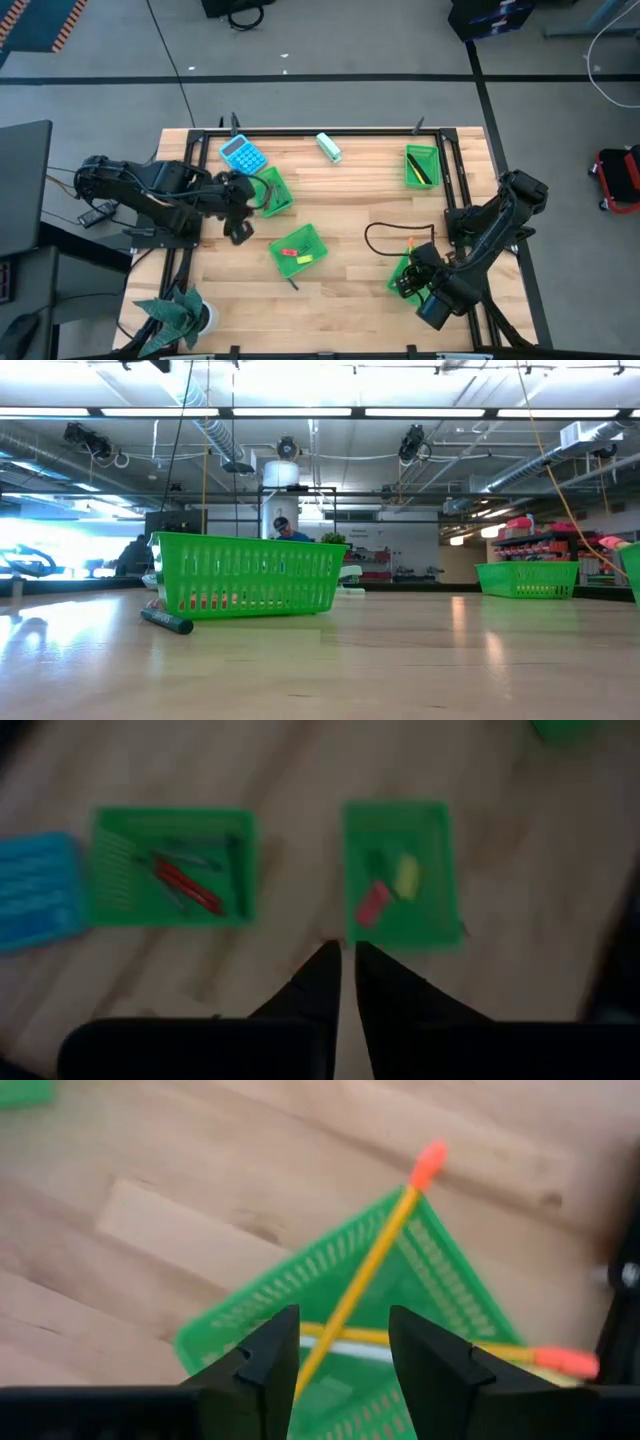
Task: Sort crayons/erasers/pens/pencils in bins
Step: Put the red crayon into the top left green bin
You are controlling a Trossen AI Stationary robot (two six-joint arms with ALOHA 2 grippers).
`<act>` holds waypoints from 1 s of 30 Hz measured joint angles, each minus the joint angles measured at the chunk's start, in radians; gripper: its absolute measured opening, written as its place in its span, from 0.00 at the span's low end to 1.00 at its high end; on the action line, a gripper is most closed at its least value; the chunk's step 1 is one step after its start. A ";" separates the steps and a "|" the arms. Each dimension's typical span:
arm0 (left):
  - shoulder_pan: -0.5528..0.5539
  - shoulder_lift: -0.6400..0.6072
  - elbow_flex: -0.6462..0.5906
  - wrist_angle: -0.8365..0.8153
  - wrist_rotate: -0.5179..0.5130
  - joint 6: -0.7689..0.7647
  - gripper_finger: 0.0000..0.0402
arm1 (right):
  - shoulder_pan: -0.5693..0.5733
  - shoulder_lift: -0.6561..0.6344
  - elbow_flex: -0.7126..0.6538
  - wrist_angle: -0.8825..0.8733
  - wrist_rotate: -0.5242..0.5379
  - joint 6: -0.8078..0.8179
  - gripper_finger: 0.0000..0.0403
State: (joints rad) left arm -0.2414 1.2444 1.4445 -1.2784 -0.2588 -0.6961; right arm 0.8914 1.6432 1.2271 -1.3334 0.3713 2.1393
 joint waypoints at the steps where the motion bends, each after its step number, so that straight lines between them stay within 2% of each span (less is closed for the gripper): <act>1: -0.007 0.000 0.000 -0.008 0.034 0.025 0.12 | -0.002 0.000 0.019 -0.021 0.018 -0.017 0.40; 3: -0.023 0.001 0.000 -0.042 0.053 0.023 0.15 | -0.012 0.000 0.051 -0.049 0.050 -0.053 0.40; 6: -0.037 0.001 -0.002 -0.072 0.054 -0.071 0.22 | -0.036 0.000 0.084 -0.060 0.076 -0.099 0.40; 8: -0.038 0.000 -0.020 -0.061 0.051 -0.208 0.26 | -0.055 0.000 0.101 -0.062 0.078 -0.113 0.40; 11: -0.042 0.001 -0.058 -0.056 0.048 -0.498 0.33 | -0.086 0.000 0.131 -0.065 0.086 -0.114 0.40; 13: -0.056 0.001 -0.089 -0.044 0.046 -0.608 0.37 | -0.107 0.000 0.155 -0.065 0.101 -0.116 0.40; 17: -0.090 0.001 -0.161 -0.020 0.083 -0.554 0.41 | -0.153 0.000 0.221 -0.064 0.126 -0.230 0.40; 20: -0.094 0.001 -0.238 -0.027 0.188 -0.701 0.42 | -0.202 0.000 0.272 -0.064 0.130 -0.348 0.40; 23: -0.101 0.001 -0.314 0.019 0.233 -0.868 0.41 | -0.257 0.000 0.311 -0.064 0.130 -0.420 0.40; 30: -0.150 -0.001 -0.387 0.169 0.237 -0.937 0.41 | -0.369 0.000 0.389 -0.055 0.130 -0.539 0.39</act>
State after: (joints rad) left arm -0.3919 1.2438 1.0578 -1.1097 -0.0216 -1.6333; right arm 0.5225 1.6428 1.6161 -1.3880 0.5014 1.6002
